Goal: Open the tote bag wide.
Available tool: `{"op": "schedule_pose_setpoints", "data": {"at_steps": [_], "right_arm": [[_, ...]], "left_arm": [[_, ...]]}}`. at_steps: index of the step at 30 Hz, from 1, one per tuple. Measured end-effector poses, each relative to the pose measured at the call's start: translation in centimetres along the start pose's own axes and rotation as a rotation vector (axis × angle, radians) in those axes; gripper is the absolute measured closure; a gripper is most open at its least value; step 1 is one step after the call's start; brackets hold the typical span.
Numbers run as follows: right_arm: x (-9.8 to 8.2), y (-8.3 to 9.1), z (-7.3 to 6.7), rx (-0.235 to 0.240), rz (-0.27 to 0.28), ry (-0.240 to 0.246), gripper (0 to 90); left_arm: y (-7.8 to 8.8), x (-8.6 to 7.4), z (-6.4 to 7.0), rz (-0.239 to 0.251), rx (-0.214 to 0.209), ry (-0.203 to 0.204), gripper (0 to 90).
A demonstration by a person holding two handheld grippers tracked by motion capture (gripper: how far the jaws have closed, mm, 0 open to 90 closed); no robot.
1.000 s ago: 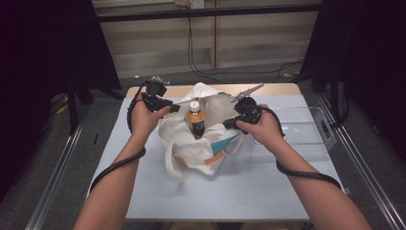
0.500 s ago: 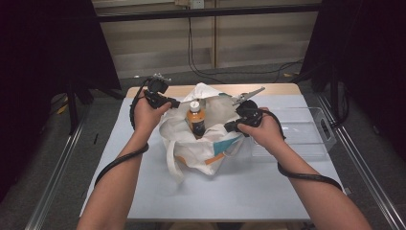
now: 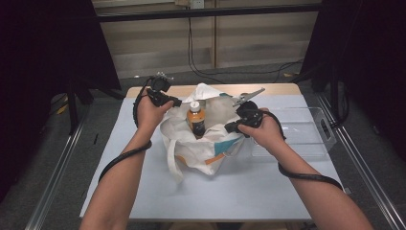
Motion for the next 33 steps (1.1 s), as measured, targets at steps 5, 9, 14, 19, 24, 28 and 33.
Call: {"op": "schedule_pose_setpoints", "data": {"at_steps": [5, 9, 14, 19, 24, 28, 33], "right_arm": [[0.1, 0.0, -0.1, 0.000, 0.002, 0.003, 86.5], [0.1, 0.1, -0.1, 0.002, -0.002, 0.001, 86.3], [0.1, 0.0, -0.1, 0.006, 0.004, -0.007, 86.0], [0.1, 0.0, 0.0, 0.009, 0.004, -0.012, 86.0], [0.1, -0.1, 0.0, 0.013, 0.007, -0.011, 85.8], [0.1, 0.0, 0.0, 0.015, 0.007, -0.014, 85.7], [0.1, -0.1, 0.0, 0.014, 0.001, -0.016, 85.7]], "left_arm": [[0.7, -0.1, 0.3, -0.003, -0.006, -0.017, 70.0], [0.9, 0.0, 0.7, 0.005, -0.004, -0.048, 60.7], [0.6, 0.3, 1.3, 0.023, 0.007, -0.065, 54.6], [0.2, 0.3, 1.6, 0.024, 0.000, -0.067, 46.7], [-0.3, 0.1, 1.4, 0.017, 0.004, -0.068, 42.9], [-0.6, 0.0, 1.4, 0.037, -0.001, -0.043, 41.0], [-0.6, 0.0, 1.3, 0.036, 0.005, -0.018, 40.8]]}}
Point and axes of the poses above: each handheld gripper's, and its own axes: y roughly backward along the jaws, x roughly out of its top, z roughly to its right, the point moved 5 cm from there along -y, roughly forward along the jaws, and after that the axes turned 15 degrees about y, right-handed, at the moved point
